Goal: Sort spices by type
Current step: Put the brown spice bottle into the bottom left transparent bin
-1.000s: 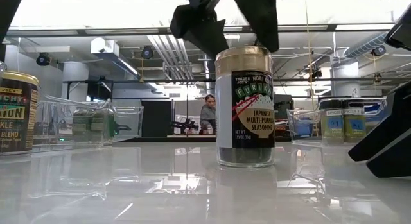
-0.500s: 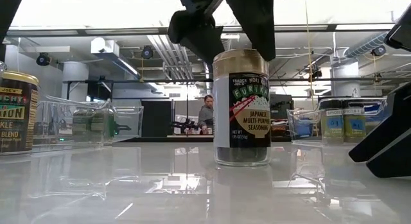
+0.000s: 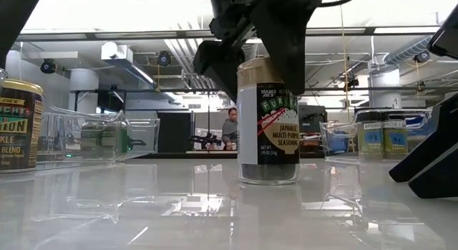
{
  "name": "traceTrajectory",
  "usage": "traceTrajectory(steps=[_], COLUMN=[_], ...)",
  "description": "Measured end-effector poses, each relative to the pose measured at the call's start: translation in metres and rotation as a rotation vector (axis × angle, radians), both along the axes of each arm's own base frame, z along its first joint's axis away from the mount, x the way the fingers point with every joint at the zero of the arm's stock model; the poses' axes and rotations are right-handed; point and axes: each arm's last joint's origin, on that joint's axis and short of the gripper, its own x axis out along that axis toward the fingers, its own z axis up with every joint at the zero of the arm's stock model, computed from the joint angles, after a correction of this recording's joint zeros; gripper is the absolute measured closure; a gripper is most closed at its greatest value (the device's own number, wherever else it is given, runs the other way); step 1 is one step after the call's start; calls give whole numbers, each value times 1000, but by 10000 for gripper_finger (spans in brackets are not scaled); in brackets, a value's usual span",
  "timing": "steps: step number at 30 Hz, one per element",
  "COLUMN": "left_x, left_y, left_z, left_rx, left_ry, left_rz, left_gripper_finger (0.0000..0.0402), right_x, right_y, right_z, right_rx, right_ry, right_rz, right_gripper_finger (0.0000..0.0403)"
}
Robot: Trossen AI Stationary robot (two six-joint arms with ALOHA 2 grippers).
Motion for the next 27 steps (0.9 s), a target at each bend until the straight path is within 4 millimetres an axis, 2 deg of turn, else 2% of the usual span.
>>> traceTrajectory(steps=[4, 10, 27], left_x=[1, 3, 3], left_y=[3, 4, 7], left_z=[1, 16, 14], left_rx=[-24, -36, -30], left_ry=[11, -10, 2], left_rz=[17, 43, 129], left_gripper_finger=[56, 56, 56], right_x=[0, 0, -2], right_y=[0, 0, -3], right_z=[0, -1, -3], right_rx=[-5, -6, -26], right_ry=[5, 7, 5], right_rz=[6, 6, 4], right_gripper_finger=[42, 42, 42])
